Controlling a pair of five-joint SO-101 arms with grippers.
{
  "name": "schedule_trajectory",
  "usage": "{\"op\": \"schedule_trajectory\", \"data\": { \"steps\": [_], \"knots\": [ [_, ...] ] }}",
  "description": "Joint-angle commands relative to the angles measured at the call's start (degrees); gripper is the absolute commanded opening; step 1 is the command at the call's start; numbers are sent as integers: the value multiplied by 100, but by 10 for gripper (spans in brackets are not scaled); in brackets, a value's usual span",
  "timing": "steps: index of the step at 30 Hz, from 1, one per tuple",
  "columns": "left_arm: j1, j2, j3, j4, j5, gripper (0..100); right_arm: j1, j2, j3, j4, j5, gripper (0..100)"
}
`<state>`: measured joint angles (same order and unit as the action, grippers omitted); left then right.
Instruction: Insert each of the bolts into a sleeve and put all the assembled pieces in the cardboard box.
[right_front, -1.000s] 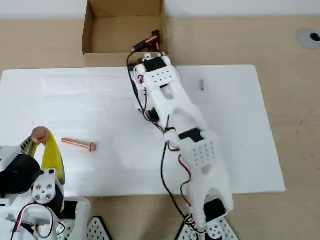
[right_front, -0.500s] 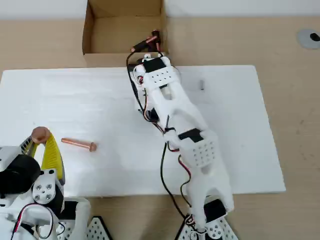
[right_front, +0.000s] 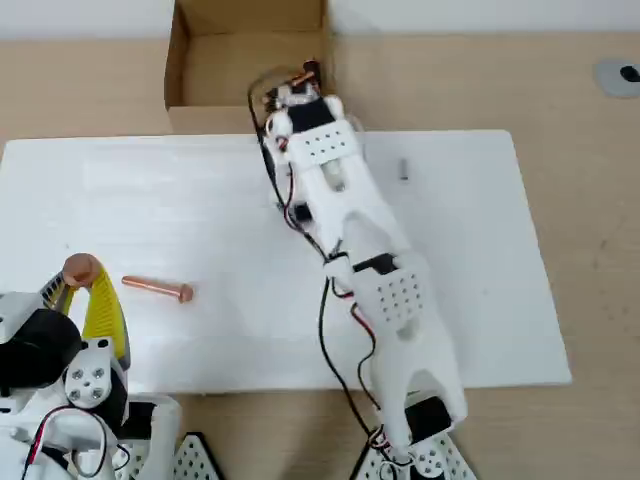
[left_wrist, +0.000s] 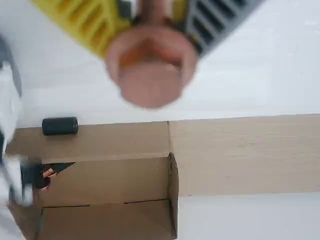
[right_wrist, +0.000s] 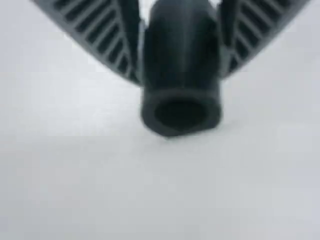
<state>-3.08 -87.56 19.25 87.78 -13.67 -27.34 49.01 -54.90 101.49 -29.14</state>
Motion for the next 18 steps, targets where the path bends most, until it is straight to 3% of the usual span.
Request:
{"op": "schedule_trajectory", "data": {
  "steps": [1, 12, 18],
  "knots": [
    [35, 4, 0, -334, 26, 4, -92, -699, -1446, 97, 378, 9],
    [35, 4, 9, -448, 35, 4, -418, -2651, -2536, 97, 914, 9],
    [35, 13, 9, -457, 62, 4, -884, -4154, -2484, 97, 1662, 9]
  ]
}}
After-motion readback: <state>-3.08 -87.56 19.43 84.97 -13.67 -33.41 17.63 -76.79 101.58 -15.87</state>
